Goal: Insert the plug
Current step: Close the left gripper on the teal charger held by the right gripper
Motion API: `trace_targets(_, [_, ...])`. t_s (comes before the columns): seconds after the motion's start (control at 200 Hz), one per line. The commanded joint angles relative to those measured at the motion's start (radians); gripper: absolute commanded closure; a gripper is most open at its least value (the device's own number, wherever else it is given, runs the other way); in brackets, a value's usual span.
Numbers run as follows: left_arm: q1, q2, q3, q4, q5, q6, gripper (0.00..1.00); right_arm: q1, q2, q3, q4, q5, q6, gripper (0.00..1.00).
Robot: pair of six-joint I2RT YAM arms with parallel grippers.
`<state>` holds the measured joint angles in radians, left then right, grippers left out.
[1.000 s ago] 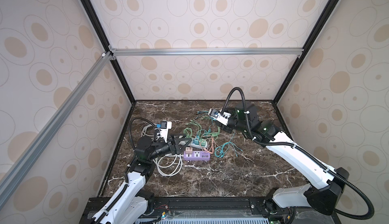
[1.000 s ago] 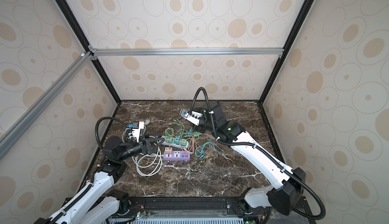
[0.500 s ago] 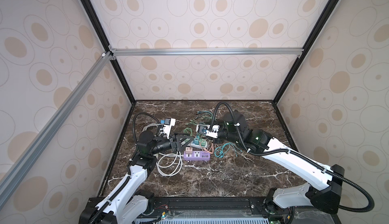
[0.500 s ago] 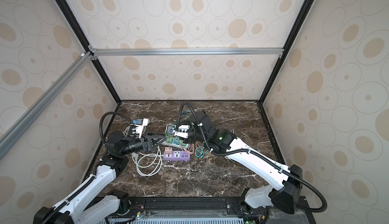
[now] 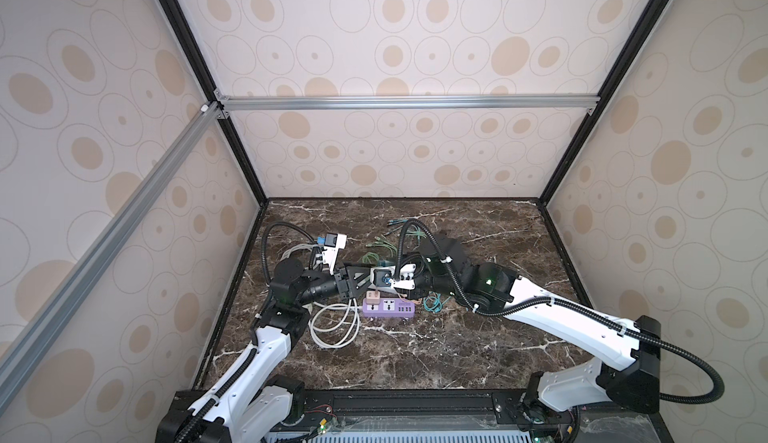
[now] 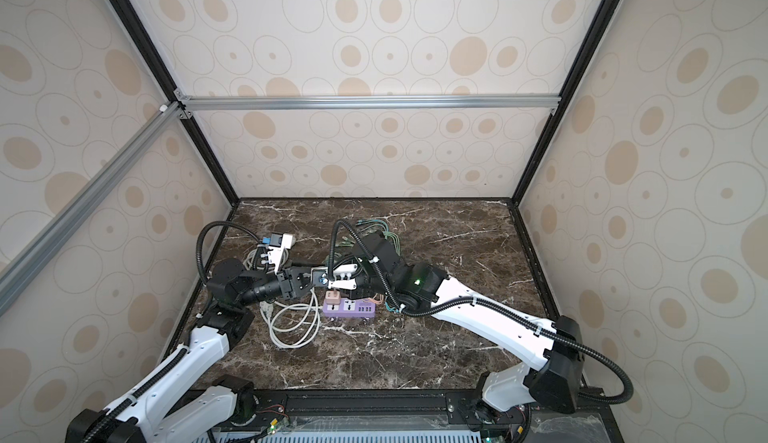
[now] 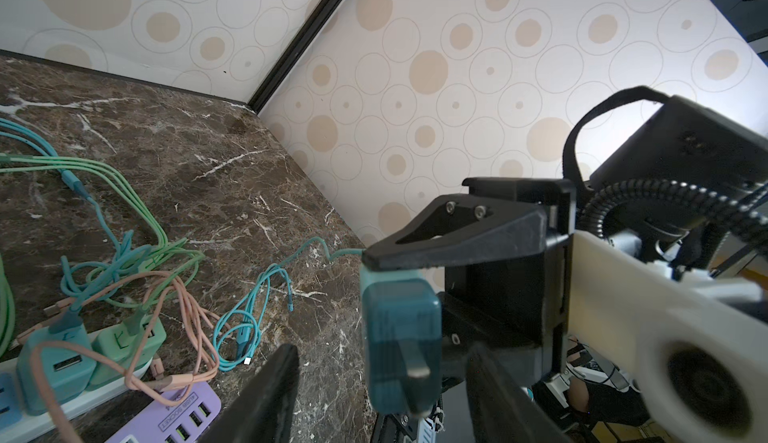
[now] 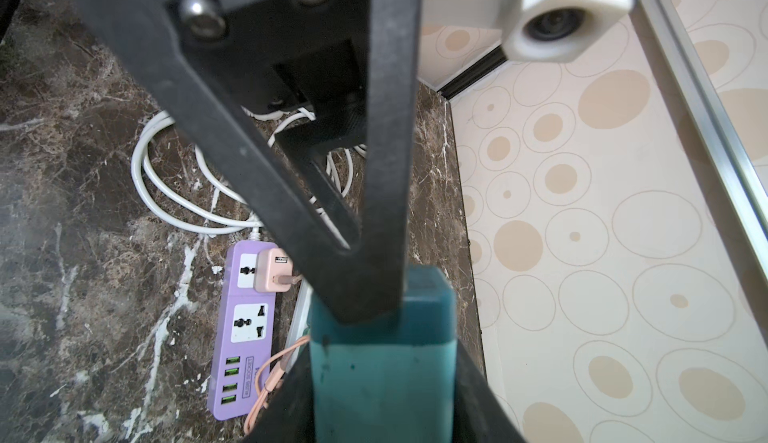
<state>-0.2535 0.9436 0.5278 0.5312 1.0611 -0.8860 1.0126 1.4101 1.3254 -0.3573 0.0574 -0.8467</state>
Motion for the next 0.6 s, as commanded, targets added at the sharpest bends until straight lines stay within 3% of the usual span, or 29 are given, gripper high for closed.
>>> trace_targets(0.0, [-0.003,-0.006,0.039,0.035,0.028,-0.011,0.39,0.015,0.009,0.026,0.007,0.009,-0.025,0.78])
trace_targets(0.245, [-0.003,0.005,0.032,0.031,0.031,-0.014,0.49,0.027,0.021,0.025,0.03,0.023,-0.025,0.78])
trace_targets(0.595, [-0.003,0.002,0.024,0.03,0.045,-0.017,0.52,0.032,0.037,0.024,0.062,0.037,-0.039,0.77])
